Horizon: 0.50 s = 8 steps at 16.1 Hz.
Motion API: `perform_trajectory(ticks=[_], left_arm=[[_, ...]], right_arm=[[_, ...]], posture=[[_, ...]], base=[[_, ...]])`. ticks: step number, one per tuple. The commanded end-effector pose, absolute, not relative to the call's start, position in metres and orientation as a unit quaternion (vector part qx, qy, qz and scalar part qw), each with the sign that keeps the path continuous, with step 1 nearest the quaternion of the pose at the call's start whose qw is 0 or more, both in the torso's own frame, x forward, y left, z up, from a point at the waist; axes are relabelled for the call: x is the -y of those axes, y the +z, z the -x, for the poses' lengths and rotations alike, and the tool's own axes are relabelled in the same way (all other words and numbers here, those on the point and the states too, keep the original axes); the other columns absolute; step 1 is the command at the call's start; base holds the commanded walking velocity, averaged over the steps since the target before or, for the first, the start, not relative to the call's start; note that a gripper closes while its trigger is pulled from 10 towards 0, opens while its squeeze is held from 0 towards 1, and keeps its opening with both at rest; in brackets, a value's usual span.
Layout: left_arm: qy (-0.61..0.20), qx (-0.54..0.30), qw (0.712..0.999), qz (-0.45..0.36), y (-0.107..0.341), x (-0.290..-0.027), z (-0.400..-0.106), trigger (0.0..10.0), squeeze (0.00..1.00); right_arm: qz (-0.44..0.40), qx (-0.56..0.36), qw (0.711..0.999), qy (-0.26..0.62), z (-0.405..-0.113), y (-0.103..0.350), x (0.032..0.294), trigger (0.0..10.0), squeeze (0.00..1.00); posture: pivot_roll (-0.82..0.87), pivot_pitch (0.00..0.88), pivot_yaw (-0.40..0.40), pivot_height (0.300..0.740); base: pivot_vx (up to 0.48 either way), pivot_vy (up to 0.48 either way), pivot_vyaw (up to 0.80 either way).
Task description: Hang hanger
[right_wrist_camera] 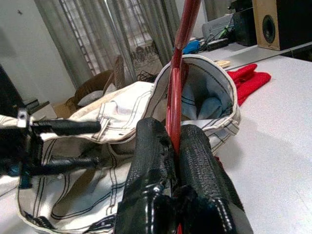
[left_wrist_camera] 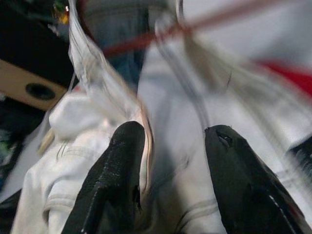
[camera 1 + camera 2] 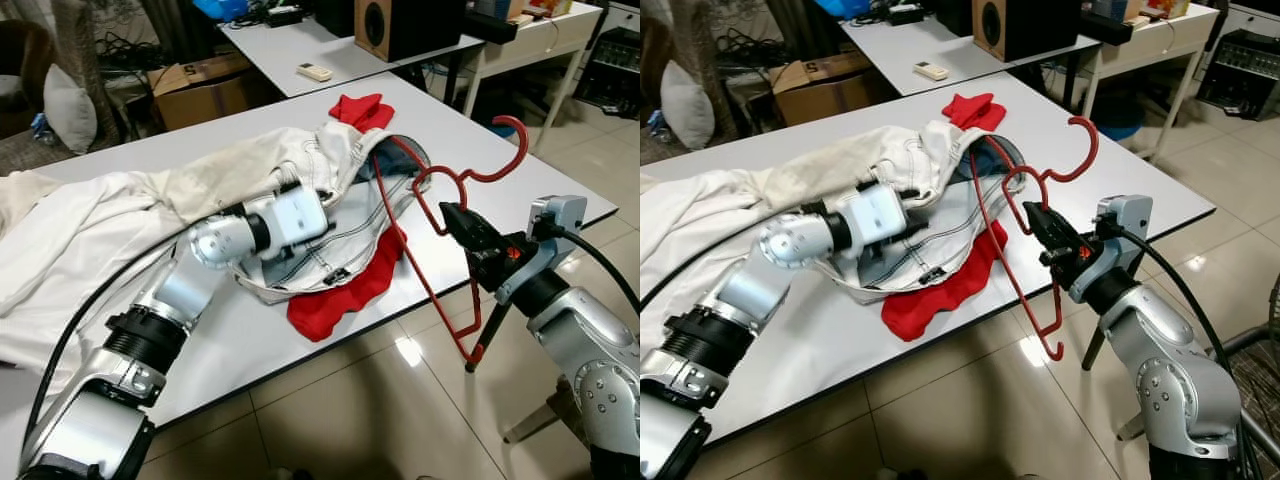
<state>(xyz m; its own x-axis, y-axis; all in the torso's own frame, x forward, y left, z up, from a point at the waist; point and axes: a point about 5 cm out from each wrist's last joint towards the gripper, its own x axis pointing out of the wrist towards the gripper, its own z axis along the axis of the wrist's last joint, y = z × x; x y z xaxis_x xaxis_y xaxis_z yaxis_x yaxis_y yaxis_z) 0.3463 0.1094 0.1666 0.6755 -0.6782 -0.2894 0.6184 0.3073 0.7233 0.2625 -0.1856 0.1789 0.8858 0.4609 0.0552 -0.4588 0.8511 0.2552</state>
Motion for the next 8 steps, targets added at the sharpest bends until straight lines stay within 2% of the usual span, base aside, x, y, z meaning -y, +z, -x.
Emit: perform_trajectory(ticks=[1, 3, 4, 8], left_arm=[[-0.369, 0.033, 0.796, -0.479, 0.168, -0.121, -0.353, 10.0, 0.00], [-0.350, 0.025, 0.775, -0.526, 0.162, -0.133, -0.358, 10.0, 0.00], [-0.346, 0.023, 0.773, -0.531, 0.162, -0.135, -0.359, 10.0, 0.00], [-0.247, 0.029, 0.792, -0.558, 0.175, -0.157, -0.374, 10.0, 0.00]], right_arm=[[-0.133, 0.018, 0.958, 0.254, -0.263, 0.190, 0.182, 10.0, 0.00], [-0.134, 0.021, 0.957, 0.255, -0.264, 0.191, 0.181, 10.0, 0.00], [-0.134, 0.021, 0.957, 0.255, -0.264, 0.191, 0.181, 10.0, 0.00], [-0.136, 0.027, 0.956, 0.257, -0.265, 0.193, 0.181, 10.0, 0.00]], posture=[[-0.21, 0.024, 0.130, 0.740], [-0.20, 0.021, 0.129, 0.740], [-0.20, 0.021, 0.129, 0.740], [-0.20, 0.016, 0.129, 0.740]], base=[[0.000, 0.000, 0.00], [0.000, 0.000, 0.00], [0.000, 0.000, 0.00], [0.000, 0.000, 0.00]])
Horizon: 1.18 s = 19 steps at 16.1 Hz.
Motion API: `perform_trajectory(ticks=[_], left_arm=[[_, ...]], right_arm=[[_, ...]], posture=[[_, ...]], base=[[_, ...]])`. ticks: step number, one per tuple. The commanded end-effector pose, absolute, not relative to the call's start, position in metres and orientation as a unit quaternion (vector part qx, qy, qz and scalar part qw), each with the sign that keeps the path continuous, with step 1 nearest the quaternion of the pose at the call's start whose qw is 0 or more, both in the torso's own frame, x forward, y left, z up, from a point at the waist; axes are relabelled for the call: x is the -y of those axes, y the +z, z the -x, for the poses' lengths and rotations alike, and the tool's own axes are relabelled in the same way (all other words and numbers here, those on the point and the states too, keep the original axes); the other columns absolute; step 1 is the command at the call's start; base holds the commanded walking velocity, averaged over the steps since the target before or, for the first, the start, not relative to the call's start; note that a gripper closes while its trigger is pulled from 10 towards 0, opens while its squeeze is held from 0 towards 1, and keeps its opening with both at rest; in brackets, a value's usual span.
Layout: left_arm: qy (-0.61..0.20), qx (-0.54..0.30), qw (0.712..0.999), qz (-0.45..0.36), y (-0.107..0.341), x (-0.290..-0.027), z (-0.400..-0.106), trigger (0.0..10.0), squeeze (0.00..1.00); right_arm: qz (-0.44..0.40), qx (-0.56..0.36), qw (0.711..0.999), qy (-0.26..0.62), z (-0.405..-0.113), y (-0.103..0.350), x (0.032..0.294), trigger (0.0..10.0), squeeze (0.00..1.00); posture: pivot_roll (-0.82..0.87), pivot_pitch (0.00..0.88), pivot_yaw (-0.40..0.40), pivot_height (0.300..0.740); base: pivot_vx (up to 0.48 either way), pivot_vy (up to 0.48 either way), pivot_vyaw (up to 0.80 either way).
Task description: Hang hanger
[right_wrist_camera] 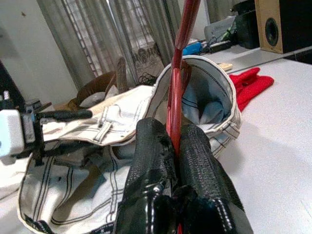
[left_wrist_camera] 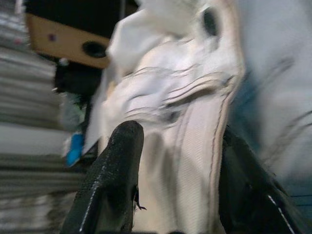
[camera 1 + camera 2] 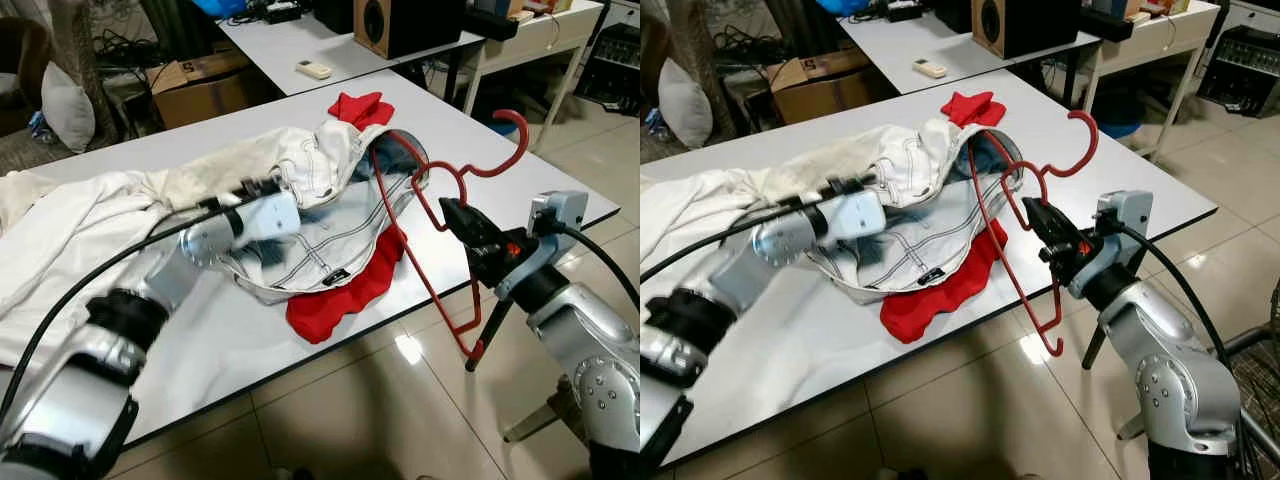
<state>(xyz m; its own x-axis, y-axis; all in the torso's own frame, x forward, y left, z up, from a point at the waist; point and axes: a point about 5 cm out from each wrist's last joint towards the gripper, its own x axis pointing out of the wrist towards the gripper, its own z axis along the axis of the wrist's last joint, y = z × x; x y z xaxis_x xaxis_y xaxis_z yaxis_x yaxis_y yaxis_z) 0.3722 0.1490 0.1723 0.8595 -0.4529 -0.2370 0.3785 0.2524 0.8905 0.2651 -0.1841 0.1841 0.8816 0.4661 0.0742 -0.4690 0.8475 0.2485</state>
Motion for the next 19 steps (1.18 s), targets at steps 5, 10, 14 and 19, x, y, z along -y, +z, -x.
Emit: perform_trajectory(ticks=[5, 10, 14, 19], left_arm=[[-0.256, 0.022, 0.810, -0.527, 0.172, -0.158, -0.376, 0.0, 0.00], [-0.233, 0.009, 0.866, -0.442, 0.170, -0.165, -0.376, 0.0, 0.00], [-0.243, -0.002, 0.899, -0.365, 0.164, -0.166, -0.372, 0.0, 0.00], [-0.186, 0.013, 0.978, -0.093, 0.175, -0.166, -0.373, 0.0, 0.00]], right_arm=[[-0.135, 0.028, 0.956, 0.258, -0.265, 0.193, 0.181, 10.0, 0.00], [-0.135, 0.028, 0.956, 0.258, -0.266, 0.193, 0.181, 10.0, 0.00], [-0.136, 0.028, 0.955, 0.261, -0.266, 0.193, 0.177, 10.0, 0.00], [-0.152, 0.038, 0.960, 0.232, -0.269, 0.194, 0.172, 10.0, 0.00]], posture=[[-0.20, 0.015, 0.131, 0.740], [-0.20, 0.010, 0.127, 0.740], [-0.20, 0.007, 0.123, 0.740], [-0.19, 0.000, 0.119, 0.740]], base=[[0.000, 0.000, 0.00], [0.000, 0.000, 0.00], [0.000, 0.000, 0.00], [0.000, 0.000, 0.00]])
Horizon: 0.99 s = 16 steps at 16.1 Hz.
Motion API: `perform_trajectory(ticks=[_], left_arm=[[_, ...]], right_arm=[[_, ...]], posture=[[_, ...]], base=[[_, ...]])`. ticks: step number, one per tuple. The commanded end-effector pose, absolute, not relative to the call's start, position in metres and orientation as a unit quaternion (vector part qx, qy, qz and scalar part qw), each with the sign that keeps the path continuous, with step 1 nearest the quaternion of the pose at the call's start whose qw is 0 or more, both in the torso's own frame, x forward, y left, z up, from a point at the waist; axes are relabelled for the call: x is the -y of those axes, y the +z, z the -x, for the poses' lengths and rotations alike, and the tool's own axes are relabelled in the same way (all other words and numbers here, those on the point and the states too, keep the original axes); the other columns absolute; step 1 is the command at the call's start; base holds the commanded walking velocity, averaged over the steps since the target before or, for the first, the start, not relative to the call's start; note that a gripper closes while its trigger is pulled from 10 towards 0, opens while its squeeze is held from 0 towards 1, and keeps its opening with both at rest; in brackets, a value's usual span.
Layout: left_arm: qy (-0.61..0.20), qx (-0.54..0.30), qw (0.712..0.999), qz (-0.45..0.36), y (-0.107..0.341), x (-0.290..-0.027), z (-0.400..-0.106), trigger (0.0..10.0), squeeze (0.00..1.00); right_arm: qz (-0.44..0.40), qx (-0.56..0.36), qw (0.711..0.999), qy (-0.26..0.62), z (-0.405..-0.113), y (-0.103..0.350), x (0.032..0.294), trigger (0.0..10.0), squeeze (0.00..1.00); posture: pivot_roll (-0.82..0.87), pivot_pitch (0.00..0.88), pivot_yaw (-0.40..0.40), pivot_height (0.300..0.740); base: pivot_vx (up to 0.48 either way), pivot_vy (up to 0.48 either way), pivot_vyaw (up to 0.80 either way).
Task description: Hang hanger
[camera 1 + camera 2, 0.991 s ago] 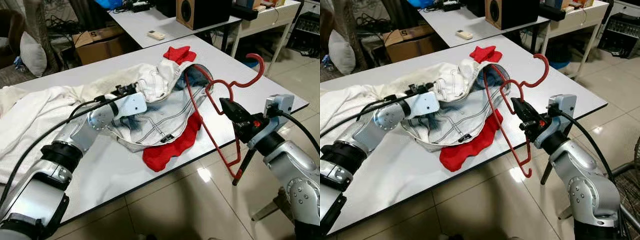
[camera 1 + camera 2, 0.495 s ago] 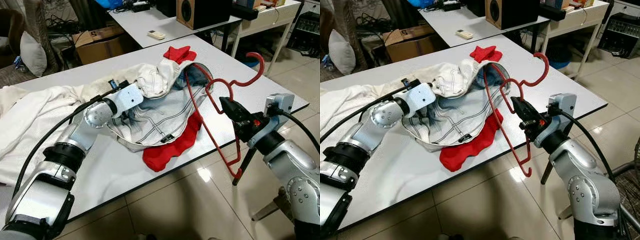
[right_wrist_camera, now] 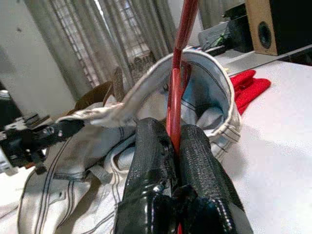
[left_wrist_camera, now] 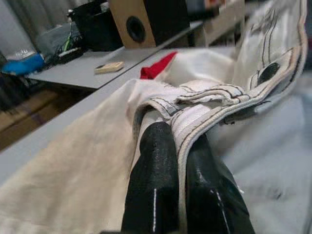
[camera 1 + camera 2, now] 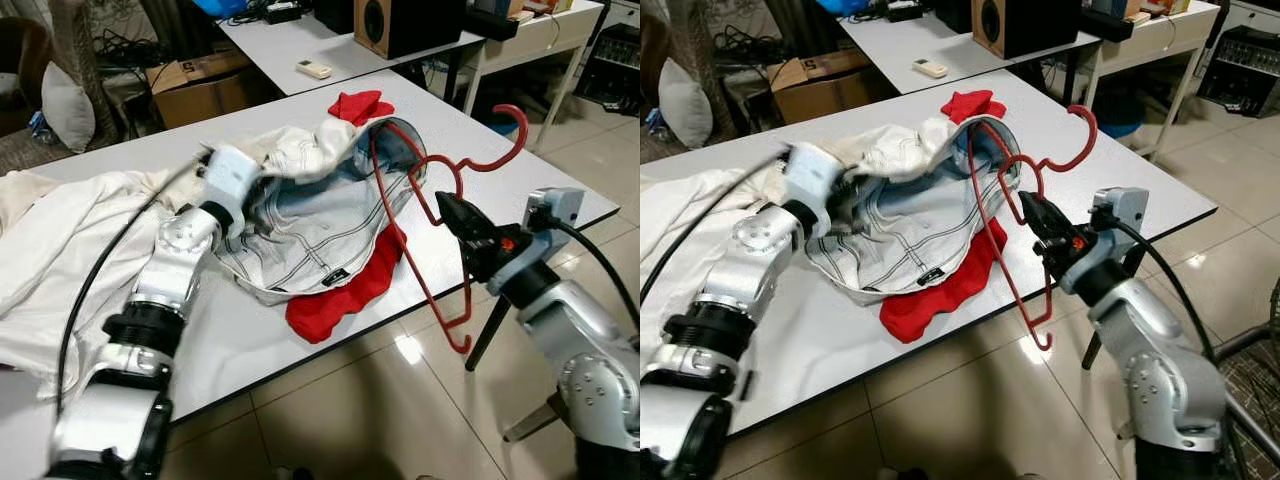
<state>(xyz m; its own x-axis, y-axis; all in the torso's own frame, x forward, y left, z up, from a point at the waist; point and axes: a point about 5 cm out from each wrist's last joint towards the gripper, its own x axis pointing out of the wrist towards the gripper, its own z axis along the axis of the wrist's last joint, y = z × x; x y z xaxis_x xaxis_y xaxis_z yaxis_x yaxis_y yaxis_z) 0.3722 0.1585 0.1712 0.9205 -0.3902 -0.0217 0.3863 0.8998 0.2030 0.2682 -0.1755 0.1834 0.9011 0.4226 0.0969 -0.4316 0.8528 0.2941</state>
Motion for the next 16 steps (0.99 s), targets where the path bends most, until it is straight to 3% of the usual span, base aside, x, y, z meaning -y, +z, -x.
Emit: perform_trajectory(ticks=[1, 3, 6, 7, 8, 10, 12, 16], left_arm=[[-0.191, 0.026, 0.980, -0.054, 0.179, -0.164, -0.369, 0.0, 0.00], [-0.204, 0.026, 0.976, -0.067, 0.175, -0.161, -0.362, 0.0, 0.00], [-0.226, 0.040, 0.973, -0.015, 0.175, -0.150, -0.348, 0.0, 0.00], [-0.228, 0.031, 0.973, 0.003, 0.173, -0.144, -0.346, 9.5, 0.00], [-0.233, 0.012, 0.972, 0.015, 0.171, -0.140, -0.345, 10.0, 0.00], [-0.238, 0.043, 0.970, 0.018, 0.181, -0.131, -0.344, 10.0, 0.00], [-0.224, 0.053, 0.973, 0.021, 0.187, -0.131, -0.344, 10.0, 0.00], [-0.212, 0.077, 0.974, 0.034, 0.205, -0.131, -0.350, 10.0, 0.00]], right_arm=[[-0.160, 0.031, 0.957, 0.238, -0.268, 0.190, 0.160, 10.0, 0.00], [-0.171, 0.021, 0.951, 0.256, -0.265, 0.187, 0.148, 10.0, 0.00], [-0.175, 0.032, 0.959, 0.222, -0.267, 0.186, 0.143, 10.0, 0.00], [-0.172, 0.053, 0.967, 0.183, -0.272, 0.190, 0.147, 10.0, 0.00], [-0.174, 0.054, 0.967, 0.177, -0.274, 0.192, 0.147, 10.0, 0.00], [-0.141, 0.035, 0.967, 0.209, -0.275, 0.190, 0.143, 10.0, 0.00], [-0.111, 0.043, 0.976, 0.185, -0.279, 0.190, 0.146, 10.0, 0.00], [-0.111, 0.067, 0.975, 0.179, -0.289, 0.204, 0.148, 10.0, 0.00]], posture=[[-0.19, 0.000, 0.122, 0.740], [-0.19, 0.000, 0.124, 0.740], [-0.19, 0.000, 0.122, 0.740], [-0.19, 0.000, 0.122, 0.740], [-0.19, 0.000, 0.123, 0.740], [-0.18, 0.000, 0.121, 0.740], [-0.19, 0.000, 0.114, 0.740], [-0.19, 0.000, 0.106, 0.740]], base=[[0.000, 0.000, 0.00], [0.000, 0.000, 0.00], [0.000, 0.000, 0.00], [0.000, 0.000, 0.00], [0.000, 0.000, 0.00], [0.000, 0.000, 0.00], [0.000, 0.000, 0.00], [0.000, 0.000, 0.00]])
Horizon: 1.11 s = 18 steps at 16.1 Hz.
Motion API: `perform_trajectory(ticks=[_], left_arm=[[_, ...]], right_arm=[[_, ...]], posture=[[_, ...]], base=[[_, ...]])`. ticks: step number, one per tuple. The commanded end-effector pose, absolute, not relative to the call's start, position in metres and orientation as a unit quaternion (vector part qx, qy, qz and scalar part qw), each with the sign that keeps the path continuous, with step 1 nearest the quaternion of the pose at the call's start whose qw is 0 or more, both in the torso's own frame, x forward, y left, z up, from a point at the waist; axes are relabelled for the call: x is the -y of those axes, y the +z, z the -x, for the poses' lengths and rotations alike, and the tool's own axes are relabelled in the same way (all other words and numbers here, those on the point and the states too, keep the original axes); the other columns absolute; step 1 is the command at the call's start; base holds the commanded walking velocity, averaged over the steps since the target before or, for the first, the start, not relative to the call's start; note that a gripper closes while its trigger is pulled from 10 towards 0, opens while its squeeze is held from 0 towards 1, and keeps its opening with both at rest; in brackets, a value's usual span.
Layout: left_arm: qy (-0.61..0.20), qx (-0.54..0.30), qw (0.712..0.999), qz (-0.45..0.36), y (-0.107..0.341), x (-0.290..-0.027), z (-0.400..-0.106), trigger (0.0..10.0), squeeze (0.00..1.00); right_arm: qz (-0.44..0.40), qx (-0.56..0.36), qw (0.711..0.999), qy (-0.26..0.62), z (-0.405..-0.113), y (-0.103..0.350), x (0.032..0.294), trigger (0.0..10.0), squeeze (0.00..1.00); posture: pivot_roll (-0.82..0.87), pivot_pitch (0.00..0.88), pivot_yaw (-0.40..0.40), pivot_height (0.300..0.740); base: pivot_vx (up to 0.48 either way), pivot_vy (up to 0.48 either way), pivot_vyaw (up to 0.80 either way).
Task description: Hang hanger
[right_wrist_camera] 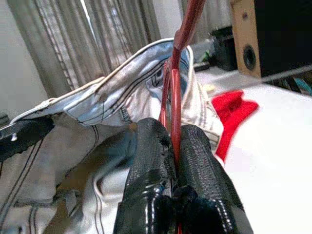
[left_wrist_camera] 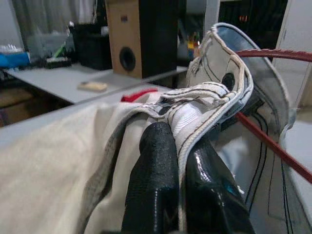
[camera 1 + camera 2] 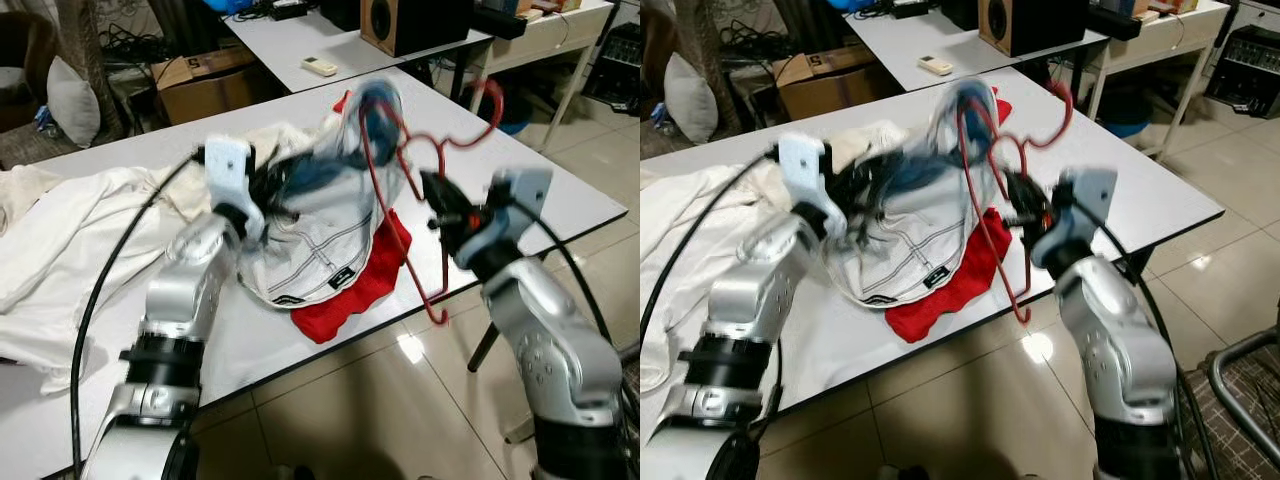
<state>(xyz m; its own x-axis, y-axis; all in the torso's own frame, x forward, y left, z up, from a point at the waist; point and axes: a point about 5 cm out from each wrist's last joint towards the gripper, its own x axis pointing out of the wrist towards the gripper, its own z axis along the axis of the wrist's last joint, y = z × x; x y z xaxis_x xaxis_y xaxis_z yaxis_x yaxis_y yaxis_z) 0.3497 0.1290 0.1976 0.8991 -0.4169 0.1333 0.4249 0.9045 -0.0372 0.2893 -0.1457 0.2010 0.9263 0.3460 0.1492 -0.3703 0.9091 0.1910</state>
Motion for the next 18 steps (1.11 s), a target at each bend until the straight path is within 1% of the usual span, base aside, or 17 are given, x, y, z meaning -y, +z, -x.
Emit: perform_trajectory(ticks=[1, 3, 4, 6, 8, 10, 11, 13, 16, 18], left_arm=[[-0.210, 0.087, 0.973, 0.037, 0.213, -0.131, -0.354, 10.0, 0.00], [-0.208, 0.118, 0.970, 0.036, 0.235, -0.131, -0.360, 10.0, 0.00], [-0.208, 0.139, 0.967, 0.036, 0.250, -0.132, -0.363, 10.0, 0.00], [-0.220, 0.194, 0.955, 0.037, 0.285, -0.133, -0.364, 10.0, 0.00], [-0.227, 0.255, 0.938, 0.058, 0.321, -0.134, -0.359, 10.0, 0.00], [-0.235, 0.305, 0.921, 0.067, 0.352, -0.134, -0.350, 10.0, 0.00], [-0.246, 0.336, 0.907, 0.057, 0.370, -0.134, -0.343, 10.0, 0.00], [-0.251, 0.347, 0.902, 0.047, 0.378, -0.133, -0.339, 10.0, 0.00], [-0.254, 0.338, 0.906, 0.039, 0.376, -0.134, -0.337, 10.0, 0.00], [-0.254, 0.317, 0.913, 0.043, 0.364, -0.134, -0.337, 10.0, 0.00]], right_arm=[[-0.108, 0.076, 0.975, 0.181, -0.295, 0.209, 0.148, 10.0, 0.00], [-0.097, 0.118, 0.973, 0.175, -0.308, 0.232, 0.146, 10.0, 0.00], [-0.099, 0.160, 0.967, 0.173, -0.310, 0.253, 0.147, 10.0, 0.00], [-0.114, 0.257, 0.944, 0.174, -0.306, 0.302, 0.150, 10.0, 0.00], [-0.127, 0.338, 0.913, 0.192, -0.296, 0.342, 0.151, 10.0, 0.00], [-0.118, 0.374, 0.896, 0.208, -0.286, 0.361, 0.150, 10.0, 0.00], [-0.109, 0.373, 0.896, 0.216, -0.284, 0.362, 0.149, 10.0, 0.00], [-0.107, 0.364, 0.898, 0.223, -0.284, 0.356, 0.148, 10.0, 0.00], [-0.106, 0.342, 0.904, 0.232, -0.282, 0.345, 0.146, 10.0, 0.00], [-0.107, 0.340, 0.905, 0.234, -0.280, 0.343, 0.146, 10.0, 0.00]], posture=[[-0.19, 0.000, 0.102, 0.740], [-0.19, 0.000, 0.097, 0.740], [-0.19, 0.000, 0.092, 0.740], [-0.18, 0.000, 0.088, 0.740], [-0.19, 0.000, 0.091, 0.740], [-0.19, 0.000, 0.093, 0.740], [-0.19, 0.000, 0.093, 0.740], [-0.19, 0.000, 0.094, 0.740], [-0.18, 0.000, 0.096, 0.740], [-0.18, 0.000, 0.099, 0.740]], base=[[0.000, 0.000, 0.00], [0.000, 0.000, 0.00], [0.000, 0.000, 0.00], [0.000, 0.000, 0.00], [0.000, 0.000, 0.00], [0.000, 0.000, 0.00], [0.000, 0.000, 0.00], [0.000, 0.000, 0.00], [0.000, 0.000, 0.00], [-0.279, 0.000, 0.00]])
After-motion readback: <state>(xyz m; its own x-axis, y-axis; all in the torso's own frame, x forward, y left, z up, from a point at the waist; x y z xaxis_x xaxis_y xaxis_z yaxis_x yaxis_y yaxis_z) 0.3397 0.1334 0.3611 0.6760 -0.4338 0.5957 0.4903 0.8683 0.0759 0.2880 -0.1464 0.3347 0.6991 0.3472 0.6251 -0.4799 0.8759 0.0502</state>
